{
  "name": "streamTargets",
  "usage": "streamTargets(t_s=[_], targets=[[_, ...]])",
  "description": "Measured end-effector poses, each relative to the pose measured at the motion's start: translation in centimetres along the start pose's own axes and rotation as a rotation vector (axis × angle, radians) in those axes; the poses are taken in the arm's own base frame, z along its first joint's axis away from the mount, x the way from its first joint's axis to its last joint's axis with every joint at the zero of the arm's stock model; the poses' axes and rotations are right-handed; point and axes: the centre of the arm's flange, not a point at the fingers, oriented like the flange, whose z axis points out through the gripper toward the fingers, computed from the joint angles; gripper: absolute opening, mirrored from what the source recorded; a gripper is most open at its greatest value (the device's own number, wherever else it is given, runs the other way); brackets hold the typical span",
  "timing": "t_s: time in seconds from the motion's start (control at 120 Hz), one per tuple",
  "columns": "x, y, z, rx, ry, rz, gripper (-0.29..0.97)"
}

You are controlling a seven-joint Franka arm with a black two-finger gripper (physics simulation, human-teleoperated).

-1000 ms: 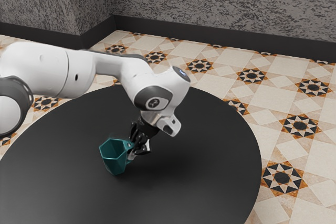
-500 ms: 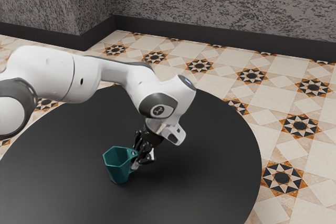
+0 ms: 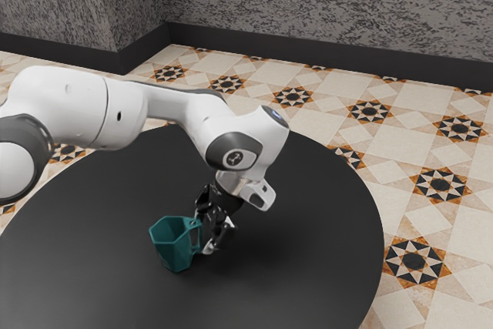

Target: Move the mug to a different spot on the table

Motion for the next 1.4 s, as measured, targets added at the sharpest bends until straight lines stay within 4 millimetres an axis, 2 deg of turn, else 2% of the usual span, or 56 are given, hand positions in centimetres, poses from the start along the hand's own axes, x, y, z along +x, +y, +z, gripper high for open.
streamTargets(t_s=[0.108, 0.342, 0.442, 0.533, 0.733, 0.825, 0.908, 1.042, 1.225, 1.317, 1.4], targets=[[0.0, -0.1, -0.2, 0.001, 0.002, -0.001, 0.64], [-0.4, -1.2, -2.8, 0.015, 0.052, -0.024, 0.67], [-1.3, -2.0, -5.5, 0.033, 0.101, -0.046, 0.67], [-3.1, -2.9, -8.7, 0.055, 0.160, -0.073, 0.67], [-6.3, -3.4, -13.5, 0.060, 0.278, -0.089, 0.68], [-7.8, -4.5, -14.9, 0.041, 0.338, -0.103, 0.68], [-9.7, -5.9, -16.2, 0.028, 0.391, -0.126, 0.68], [-14.1, -8.1, -19.2, 0.010, 0.487, -0.175, 0.68], [-23.2, -11.2, -24.3, -0.060, 0.625, -0.315, 0.68], [-26.1, -11.9, -24.8, -0.108, 0.623, -0.355, 0.68], [-26.8, -12.1, -24.4, -0.150, 0.602, -0.369, 0.68]])
